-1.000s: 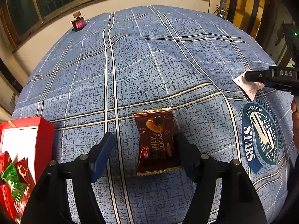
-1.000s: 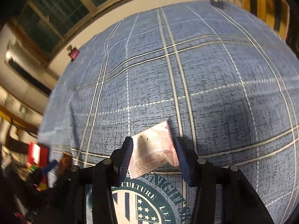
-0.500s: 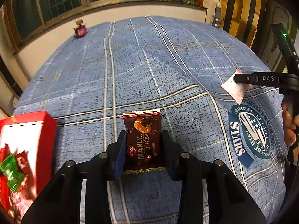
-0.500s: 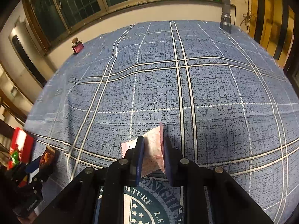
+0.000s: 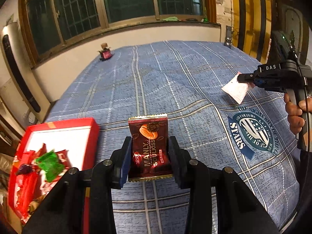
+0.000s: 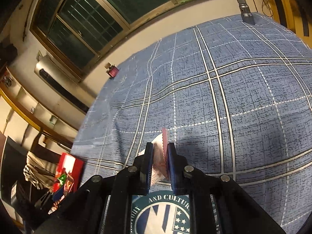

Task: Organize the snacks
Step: 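Lift both packets and carry them over the white tray, then lower both packets into the tray and open both tools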

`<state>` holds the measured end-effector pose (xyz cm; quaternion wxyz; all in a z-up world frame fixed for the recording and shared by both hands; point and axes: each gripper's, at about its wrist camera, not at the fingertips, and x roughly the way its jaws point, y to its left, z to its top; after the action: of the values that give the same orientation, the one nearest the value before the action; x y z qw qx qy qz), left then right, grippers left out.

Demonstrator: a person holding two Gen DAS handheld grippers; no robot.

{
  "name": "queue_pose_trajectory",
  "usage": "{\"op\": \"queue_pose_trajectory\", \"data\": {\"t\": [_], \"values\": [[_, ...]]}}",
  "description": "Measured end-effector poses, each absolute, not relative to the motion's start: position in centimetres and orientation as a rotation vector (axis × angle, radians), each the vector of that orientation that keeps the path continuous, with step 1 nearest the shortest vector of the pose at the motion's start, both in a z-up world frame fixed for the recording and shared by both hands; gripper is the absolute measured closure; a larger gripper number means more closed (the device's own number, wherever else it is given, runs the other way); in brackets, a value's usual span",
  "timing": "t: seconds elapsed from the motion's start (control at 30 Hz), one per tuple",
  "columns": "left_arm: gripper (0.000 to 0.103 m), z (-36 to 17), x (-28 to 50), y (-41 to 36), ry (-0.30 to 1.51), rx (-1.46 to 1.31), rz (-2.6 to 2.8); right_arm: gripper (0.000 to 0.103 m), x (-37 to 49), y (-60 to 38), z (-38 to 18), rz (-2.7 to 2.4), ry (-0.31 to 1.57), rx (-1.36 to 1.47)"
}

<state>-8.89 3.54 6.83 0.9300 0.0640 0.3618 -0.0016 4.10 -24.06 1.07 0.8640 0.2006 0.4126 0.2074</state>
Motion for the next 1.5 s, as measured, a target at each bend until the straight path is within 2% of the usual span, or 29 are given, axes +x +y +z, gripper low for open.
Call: {"op": "queue_pose_trajectory", "data": {"t": [0.3,0.67,1.2,1.5], "values": [[0.068,8.9,-10.7,6.2,0.648,0.123,0.094,0.088,3.9,-24.1,0.9,0.413,0.839,0.429],[0.068,10.7,-13.6,10.0,0.578,0.082,0.143,0.088,0.8,-22.5,3.4,0.443,0.681,0.434],[0.068,9.4,-18.3,18.8,0.563,-0.052,0.264,0.088,-4.8,-3.8,6.8,0.741,0.729,0.320],[0.068,7.3,-19.8,24.2,0.606,-0.113,0.385,0.088,-8.4,6.7,6.4,0.840,0.729,0.238]]}}
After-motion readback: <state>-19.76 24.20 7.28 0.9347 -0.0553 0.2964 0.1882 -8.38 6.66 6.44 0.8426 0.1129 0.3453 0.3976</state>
